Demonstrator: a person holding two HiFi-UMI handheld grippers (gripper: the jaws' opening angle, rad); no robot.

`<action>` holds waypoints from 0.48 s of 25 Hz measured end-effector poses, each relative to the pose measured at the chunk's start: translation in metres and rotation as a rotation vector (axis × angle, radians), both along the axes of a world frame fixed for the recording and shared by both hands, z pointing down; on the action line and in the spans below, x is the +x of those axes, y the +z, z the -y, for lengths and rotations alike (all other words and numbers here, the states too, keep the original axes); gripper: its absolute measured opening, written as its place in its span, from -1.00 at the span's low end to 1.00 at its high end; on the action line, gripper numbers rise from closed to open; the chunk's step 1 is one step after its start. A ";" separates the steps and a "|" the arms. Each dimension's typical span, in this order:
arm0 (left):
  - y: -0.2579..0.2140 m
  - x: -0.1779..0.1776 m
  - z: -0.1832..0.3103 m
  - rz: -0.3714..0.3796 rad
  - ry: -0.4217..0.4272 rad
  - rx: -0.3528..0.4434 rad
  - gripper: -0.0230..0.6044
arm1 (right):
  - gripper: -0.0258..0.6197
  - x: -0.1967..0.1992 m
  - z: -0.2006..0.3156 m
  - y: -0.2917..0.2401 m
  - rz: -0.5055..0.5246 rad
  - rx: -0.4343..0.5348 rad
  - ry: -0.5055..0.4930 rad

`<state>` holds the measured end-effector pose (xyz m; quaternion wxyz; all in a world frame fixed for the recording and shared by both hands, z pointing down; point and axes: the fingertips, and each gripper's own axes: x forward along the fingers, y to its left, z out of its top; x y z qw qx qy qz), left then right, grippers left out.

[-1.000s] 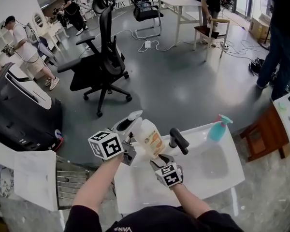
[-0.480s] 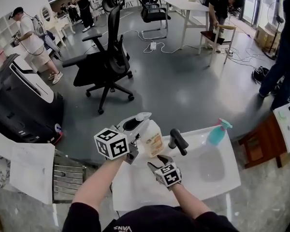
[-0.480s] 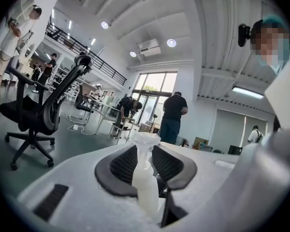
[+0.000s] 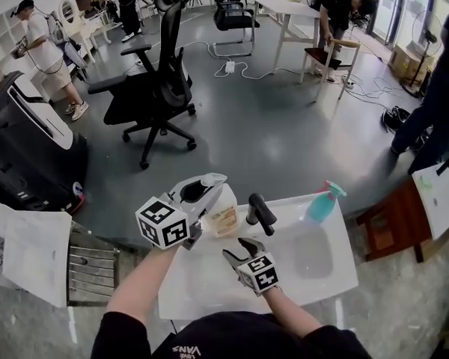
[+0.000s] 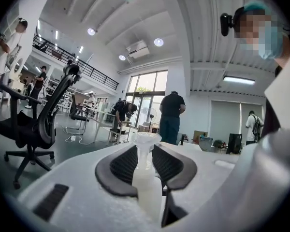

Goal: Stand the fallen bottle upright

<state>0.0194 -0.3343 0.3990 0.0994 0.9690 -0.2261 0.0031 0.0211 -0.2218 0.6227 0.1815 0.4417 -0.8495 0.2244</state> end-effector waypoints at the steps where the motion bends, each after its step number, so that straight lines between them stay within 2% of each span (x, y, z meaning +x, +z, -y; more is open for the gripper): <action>1: 0.000 0.001 -0.003 0.004 0.002 0.014 -0.61 | -0.22 0.001 -0.001 -0.003 0.005 0.006 -0.003; 6: 0.000 0.001 -0.016 0.026 -0.003 0.070 -0.61 | -0.22 0.002 -0.009 -0.022 0.024 0.045 -0.035; 12: 0.000 0.000 -0.018 0.031 -0.060 0.103 -0.61 | -0.22 0.005 -0.019 -0.044 0.041 0.090 -0.079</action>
